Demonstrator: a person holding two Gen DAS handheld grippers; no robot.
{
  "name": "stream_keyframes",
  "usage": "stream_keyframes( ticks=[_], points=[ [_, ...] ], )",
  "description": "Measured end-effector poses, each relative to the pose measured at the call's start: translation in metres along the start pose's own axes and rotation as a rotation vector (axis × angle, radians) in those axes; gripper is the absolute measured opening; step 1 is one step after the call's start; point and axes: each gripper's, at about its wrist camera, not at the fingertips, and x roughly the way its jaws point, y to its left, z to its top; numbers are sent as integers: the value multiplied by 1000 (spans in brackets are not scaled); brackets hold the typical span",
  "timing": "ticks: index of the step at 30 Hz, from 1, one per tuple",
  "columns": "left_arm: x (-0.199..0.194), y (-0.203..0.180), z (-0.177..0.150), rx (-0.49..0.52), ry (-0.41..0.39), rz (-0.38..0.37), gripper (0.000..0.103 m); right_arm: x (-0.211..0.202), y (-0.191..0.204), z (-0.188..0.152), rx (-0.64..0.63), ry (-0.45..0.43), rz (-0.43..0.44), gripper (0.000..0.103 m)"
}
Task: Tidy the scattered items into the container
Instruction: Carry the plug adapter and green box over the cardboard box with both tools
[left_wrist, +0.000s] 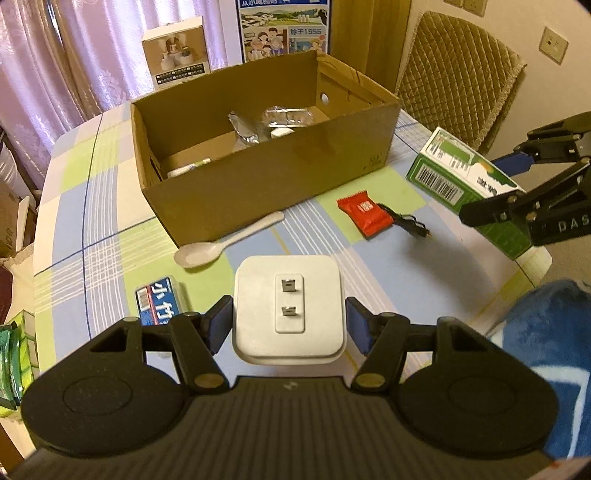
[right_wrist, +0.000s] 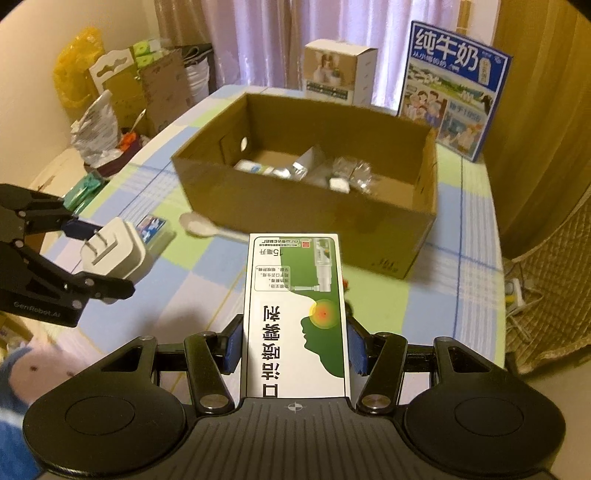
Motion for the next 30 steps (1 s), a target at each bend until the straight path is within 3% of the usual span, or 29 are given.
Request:
stream_keyframes(
  ticks=[11,19,30],
  points=[
    [6,30,71,-44,-54,28,60,10,-35,80,23,-70,-45,52],
    [32,64,124,-95,-75,56,60,43,-60,123,87,-85,-51,52],
    [93,91,154,-161,-52,43,60,91,-87,155,161,-91,-45,52]
  ],
)
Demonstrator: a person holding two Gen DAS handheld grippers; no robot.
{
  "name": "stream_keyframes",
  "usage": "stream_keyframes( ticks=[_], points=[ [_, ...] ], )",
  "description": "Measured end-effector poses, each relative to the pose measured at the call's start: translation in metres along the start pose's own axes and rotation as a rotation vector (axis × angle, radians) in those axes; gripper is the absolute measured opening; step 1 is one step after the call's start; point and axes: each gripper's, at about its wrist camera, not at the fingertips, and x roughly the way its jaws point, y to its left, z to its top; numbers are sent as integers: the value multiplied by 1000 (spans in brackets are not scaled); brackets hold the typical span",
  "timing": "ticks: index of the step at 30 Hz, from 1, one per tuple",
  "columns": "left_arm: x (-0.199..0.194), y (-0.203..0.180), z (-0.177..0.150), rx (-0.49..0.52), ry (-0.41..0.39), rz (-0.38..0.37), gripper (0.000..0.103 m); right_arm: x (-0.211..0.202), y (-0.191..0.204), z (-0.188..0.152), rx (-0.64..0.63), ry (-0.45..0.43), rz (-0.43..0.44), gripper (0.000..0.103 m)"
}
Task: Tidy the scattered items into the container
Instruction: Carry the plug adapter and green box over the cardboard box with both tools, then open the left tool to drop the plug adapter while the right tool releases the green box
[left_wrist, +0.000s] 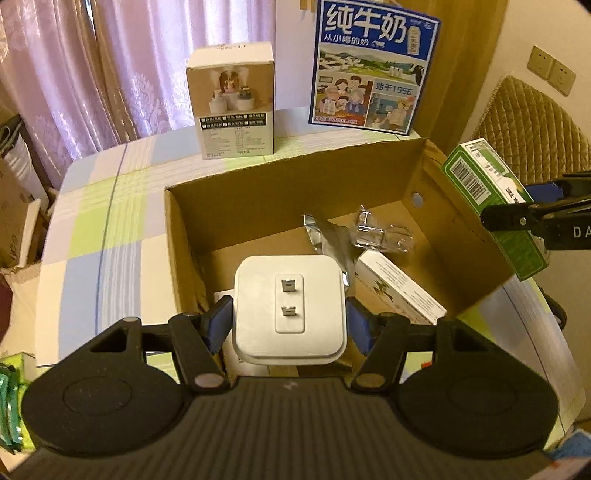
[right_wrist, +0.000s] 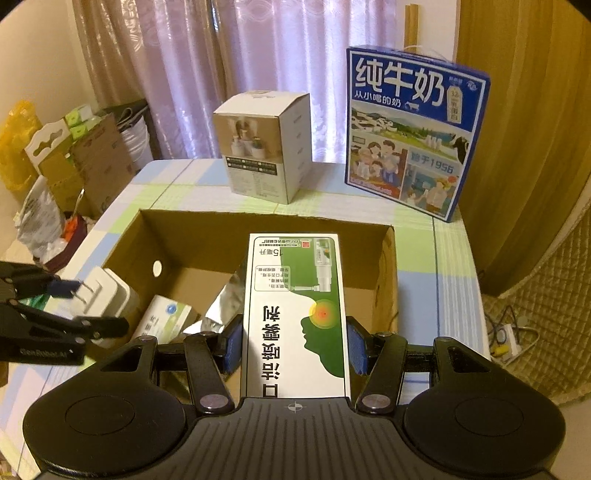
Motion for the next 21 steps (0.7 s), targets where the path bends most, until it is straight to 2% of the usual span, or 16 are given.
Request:
stream_keyframes(
  ticks=[10,12,21],
  points=[
    [42,4,3,-58,13,-26,61,30,-1,1,12,17,0,52],
    [44,7,4,-82,-1,-31,66,32,-2,1,15,19,0,52],
    [37,15,-5,-84,-13,-17,66,35,-5,-1,21,21,-9,52]
  ],
)
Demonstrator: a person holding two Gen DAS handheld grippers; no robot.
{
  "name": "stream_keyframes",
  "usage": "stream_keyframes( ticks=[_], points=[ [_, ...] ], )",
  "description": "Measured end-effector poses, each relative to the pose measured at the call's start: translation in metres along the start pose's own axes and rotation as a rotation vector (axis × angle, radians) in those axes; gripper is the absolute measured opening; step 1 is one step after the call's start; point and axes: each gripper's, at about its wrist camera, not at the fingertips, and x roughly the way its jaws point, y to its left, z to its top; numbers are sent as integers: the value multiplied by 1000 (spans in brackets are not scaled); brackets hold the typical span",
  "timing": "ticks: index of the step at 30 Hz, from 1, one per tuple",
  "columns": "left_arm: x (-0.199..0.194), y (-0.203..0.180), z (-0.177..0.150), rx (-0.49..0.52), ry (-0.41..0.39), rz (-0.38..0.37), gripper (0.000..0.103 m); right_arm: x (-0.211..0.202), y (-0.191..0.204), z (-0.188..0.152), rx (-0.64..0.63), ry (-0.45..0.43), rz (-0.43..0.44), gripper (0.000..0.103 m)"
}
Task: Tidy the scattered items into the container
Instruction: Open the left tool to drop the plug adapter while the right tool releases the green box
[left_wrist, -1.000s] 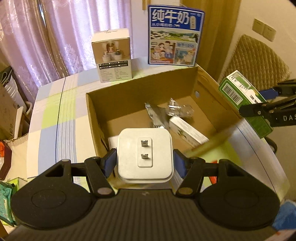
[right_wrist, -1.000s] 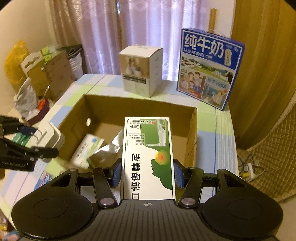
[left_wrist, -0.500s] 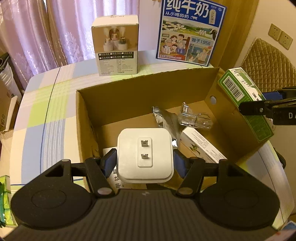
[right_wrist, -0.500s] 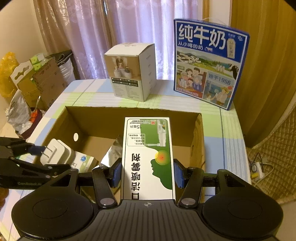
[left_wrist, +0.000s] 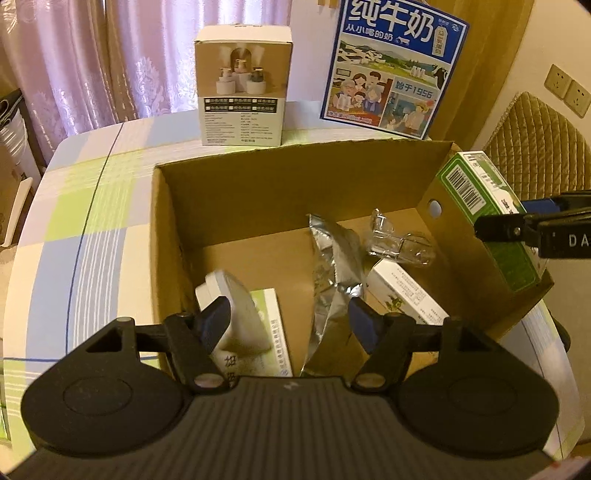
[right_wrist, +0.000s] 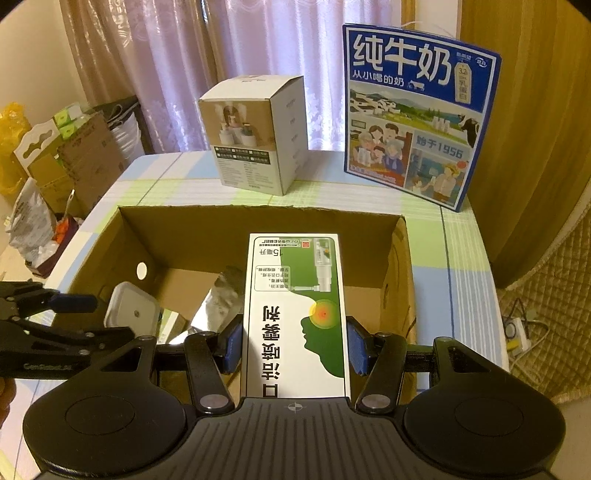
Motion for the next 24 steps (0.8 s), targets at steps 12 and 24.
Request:
stream_keyframes(
  ticks=[12,24],
  points=[
    [-8,3,-8,13,-1,4,66,-1,1,5,3,-31,9,57],
    [-24,-1,-21,0,-17,-7,66,-39,-9,-7,57,-103,13,68]
  ],
)
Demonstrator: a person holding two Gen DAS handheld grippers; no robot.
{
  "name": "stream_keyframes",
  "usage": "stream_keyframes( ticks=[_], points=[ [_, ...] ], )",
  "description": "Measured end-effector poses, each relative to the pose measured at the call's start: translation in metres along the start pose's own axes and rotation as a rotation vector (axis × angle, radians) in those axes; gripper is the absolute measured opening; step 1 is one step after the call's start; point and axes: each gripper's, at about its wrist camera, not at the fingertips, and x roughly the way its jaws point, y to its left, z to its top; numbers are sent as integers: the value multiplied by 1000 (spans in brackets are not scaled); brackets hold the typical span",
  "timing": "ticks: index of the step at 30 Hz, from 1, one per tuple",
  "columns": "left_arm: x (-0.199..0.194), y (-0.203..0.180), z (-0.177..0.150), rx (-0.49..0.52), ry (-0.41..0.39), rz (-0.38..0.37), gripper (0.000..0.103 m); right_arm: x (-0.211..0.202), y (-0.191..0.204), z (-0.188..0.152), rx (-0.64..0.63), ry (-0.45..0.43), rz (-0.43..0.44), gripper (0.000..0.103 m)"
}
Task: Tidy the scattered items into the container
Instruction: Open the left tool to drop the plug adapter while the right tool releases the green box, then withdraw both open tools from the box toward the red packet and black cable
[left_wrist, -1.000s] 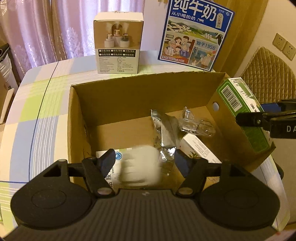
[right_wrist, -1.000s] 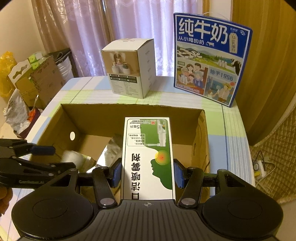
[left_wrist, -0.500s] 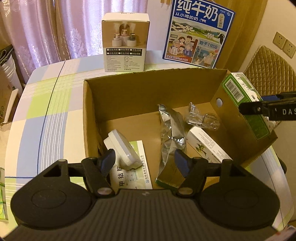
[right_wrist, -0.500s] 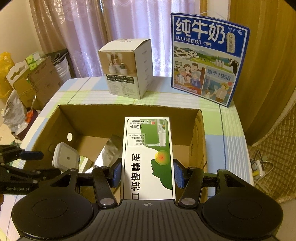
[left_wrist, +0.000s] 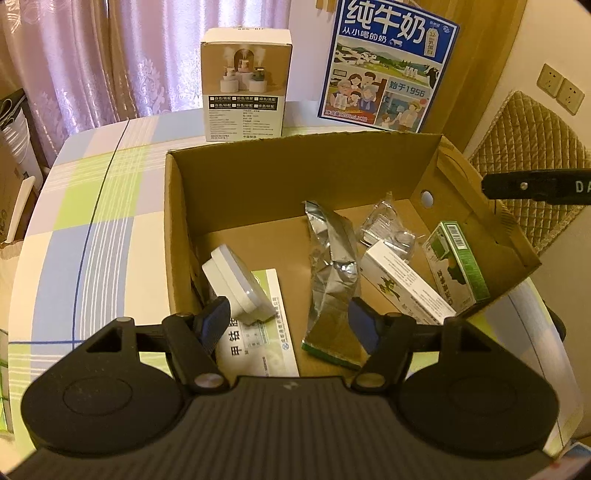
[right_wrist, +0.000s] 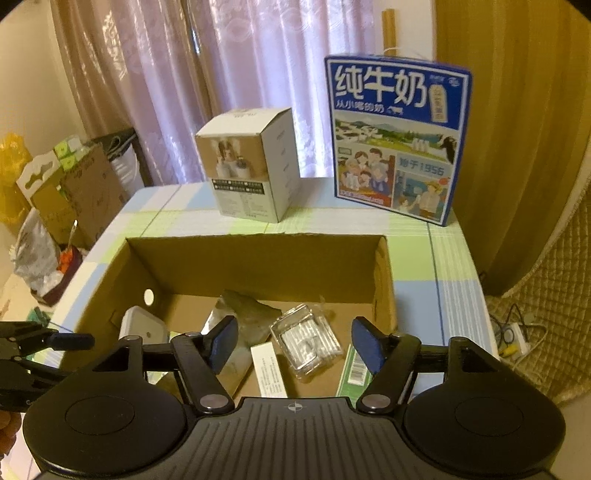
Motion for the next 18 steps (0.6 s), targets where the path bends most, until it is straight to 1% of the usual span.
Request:
stream_keyframes(
  ticks=[5,9,15,18],
  points=[
    [-23,-5,-10,-1,-23,0,67,-33,0,-13,1,-26,5,70],
    [-43,-13,-20,4,-31,-4,68,-59,7,-30,-24,-30,0,72],
    [-75,-25,-46,-5,-40,-14,70,-89,14,-64,-13,-10,15,77],
    [-90,-30,-62,-10,-41,-18,73,-101,16,-84,-3,7,22,79]
  ],
)
